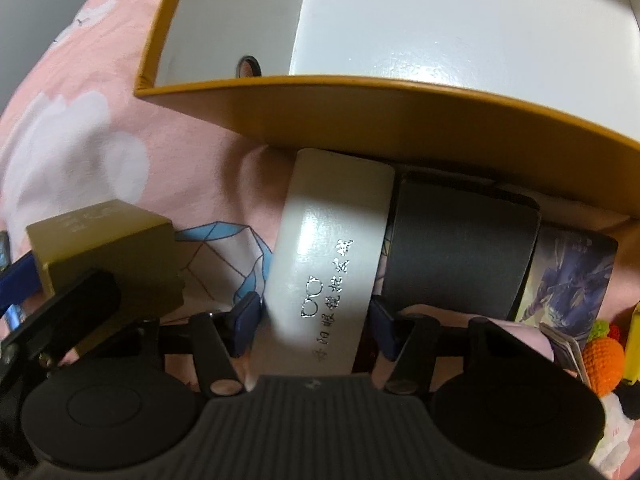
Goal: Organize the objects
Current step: 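Stand the white box inside the orange box with the right gripper while the left carries the gold box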
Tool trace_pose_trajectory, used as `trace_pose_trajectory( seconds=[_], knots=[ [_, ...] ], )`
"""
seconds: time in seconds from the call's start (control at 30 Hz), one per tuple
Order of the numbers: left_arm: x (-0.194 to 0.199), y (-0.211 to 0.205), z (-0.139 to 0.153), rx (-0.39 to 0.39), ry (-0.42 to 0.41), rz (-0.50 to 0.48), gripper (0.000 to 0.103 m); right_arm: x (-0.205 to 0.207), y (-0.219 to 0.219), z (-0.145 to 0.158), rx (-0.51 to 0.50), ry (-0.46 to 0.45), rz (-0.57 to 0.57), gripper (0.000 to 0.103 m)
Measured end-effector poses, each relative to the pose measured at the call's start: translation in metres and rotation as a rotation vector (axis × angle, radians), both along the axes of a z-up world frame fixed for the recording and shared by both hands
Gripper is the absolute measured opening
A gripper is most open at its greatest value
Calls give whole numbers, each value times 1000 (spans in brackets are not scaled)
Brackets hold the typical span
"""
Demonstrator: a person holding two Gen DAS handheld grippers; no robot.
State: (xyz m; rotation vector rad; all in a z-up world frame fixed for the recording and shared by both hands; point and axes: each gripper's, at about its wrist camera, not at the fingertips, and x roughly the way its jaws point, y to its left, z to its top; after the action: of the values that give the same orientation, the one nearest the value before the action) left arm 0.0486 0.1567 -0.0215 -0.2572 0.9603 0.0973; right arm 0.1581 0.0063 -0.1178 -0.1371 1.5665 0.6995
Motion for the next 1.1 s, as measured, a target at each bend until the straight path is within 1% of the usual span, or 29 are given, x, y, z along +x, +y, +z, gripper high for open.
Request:
trace_pose_trajectory(
  seconds=[0.1,0.13,0.17,0.2,0.27,0.3,0.33,0.37,0.4,0.43,0.47,0.5,0.53,0.63,0.7,0.83,0.97,1.1],
  knots=[
    [-2,-1,4,-10,2,5,67,-3,-14,13,56,2,-3,57],
    [-3,-1,6,-15,0,6,67,-4,-19,19,69,-7,-9,29],
    [-4,-1,8,-24,-4,8,67,-4,-26,27,95,-19,-19,3],
    [-5,-2,11,-28,-8,10,67,-2,-33,34,123,-10,-27,2],
    [-5,-3,16,-20,-21,6,68,0,-46,44,188,39,-30,0],
    [-5,-4,17,-12,-20,8,68,-3,-47,49,192,42,-27,0],
    [-4,-5,18,0,-16,13,67,-4,-45,49,191,32,-26,2],
    [-4,-6,19,9,-14,16,67,0,-44,48,184,28,-28,10],
    [-4,-6,19,12,-12,19,68,-3,-42,39,165,25,-30,13],
    [-3,-7,19,13,-9,22,67,-3,-40,35,145,20,-26,25],
    [-3,-9,19,16,-7,22,68,3,-37,33,132,15,-19,44],
    [-2,-11,18,23,-7,21,68,4,-21,20,122,13,-12,53],
    [-1,-13,18,34,-6,20,67,4,-17,17,111,11,-3,61],
    [3,-15,14,63,-3,31,68,4,-4,6,65,1,9,62],
    [4,-14,12,62,-5,37,68,4,3,-2,43,5,0,62],
    [6,-10,8,48,-1,41,68,4,11,-13,19,-19,-24,63],
    [6,-9,6,42,0,43,68,6,10,-22,34,-8,-37,63],
    [5,-9,8,40,-2,43,68,5,4,-20,67,-11,-28,61]
  ],
)
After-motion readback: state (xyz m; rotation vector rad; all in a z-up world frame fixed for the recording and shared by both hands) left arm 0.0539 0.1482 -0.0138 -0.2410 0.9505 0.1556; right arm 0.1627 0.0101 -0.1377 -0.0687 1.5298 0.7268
